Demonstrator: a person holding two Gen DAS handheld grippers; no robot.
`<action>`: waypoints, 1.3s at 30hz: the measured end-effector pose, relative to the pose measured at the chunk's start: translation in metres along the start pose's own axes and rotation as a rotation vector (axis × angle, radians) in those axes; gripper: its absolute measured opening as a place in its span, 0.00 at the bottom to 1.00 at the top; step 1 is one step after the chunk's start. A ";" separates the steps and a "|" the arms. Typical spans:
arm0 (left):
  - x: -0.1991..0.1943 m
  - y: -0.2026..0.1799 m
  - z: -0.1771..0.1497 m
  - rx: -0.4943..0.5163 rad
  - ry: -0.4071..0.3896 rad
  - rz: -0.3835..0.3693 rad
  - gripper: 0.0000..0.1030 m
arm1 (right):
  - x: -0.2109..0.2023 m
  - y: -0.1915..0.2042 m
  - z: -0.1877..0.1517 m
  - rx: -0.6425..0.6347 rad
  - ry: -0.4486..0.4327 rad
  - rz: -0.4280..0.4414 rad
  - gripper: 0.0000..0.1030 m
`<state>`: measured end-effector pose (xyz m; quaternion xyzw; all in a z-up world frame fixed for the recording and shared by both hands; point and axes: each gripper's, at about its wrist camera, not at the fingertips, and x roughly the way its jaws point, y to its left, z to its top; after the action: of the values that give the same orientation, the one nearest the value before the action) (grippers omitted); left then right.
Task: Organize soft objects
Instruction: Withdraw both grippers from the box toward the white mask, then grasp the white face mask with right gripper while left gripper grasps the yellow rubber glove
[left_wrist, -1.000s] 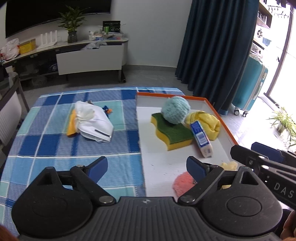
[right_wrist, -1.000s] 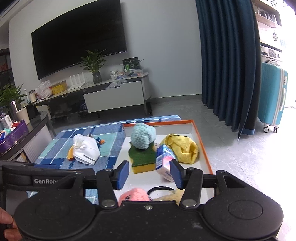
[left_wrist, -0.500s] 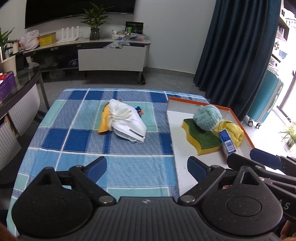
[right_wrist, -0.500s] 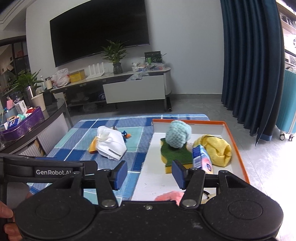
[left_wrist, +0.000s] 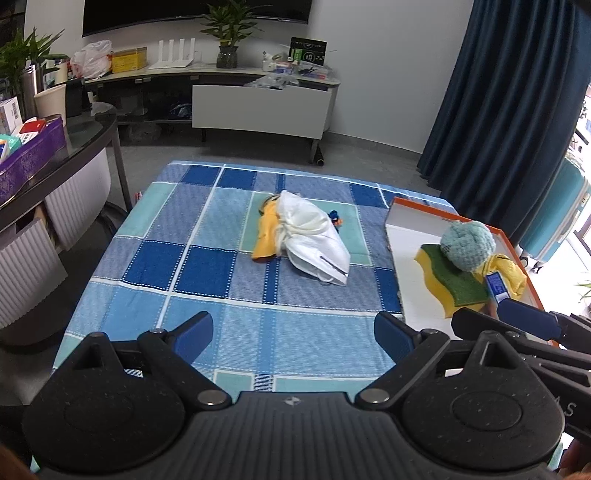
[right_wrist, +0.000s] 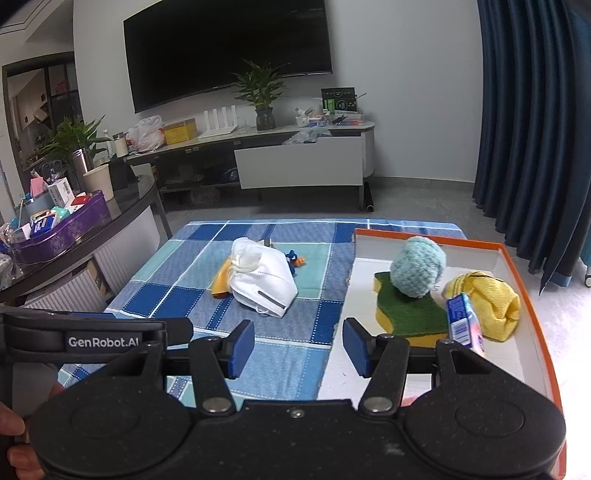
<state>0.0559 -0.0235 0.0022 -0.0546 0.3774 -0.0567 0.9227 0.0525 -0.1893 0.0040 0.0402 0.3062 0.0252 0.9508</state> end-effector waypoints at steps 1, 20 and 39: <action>0.001 0.002 0.001 -0.002 0.001 0.004 0.94 | 0.002 0.002 0.001 -0.002 0.003 0.002 0.63; 0.014 0.030 0.016 -0.030 0.028 0.045 0.94 | 0.039 0.017 0.021 -0.015 0.053 0.042 0.64; 0.033 0.050 0.035 -0.053 0.049 0.065 0.94 | 0.082 0.022 0.042 -0.025 0.100 0.058 0.70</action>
<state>0.1069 0.0233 -0.0031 -0.0651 0.4030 -0.0179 0.9127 0.1435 -0.1637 -0.0075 0.0360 0.3516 0.0586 0.9336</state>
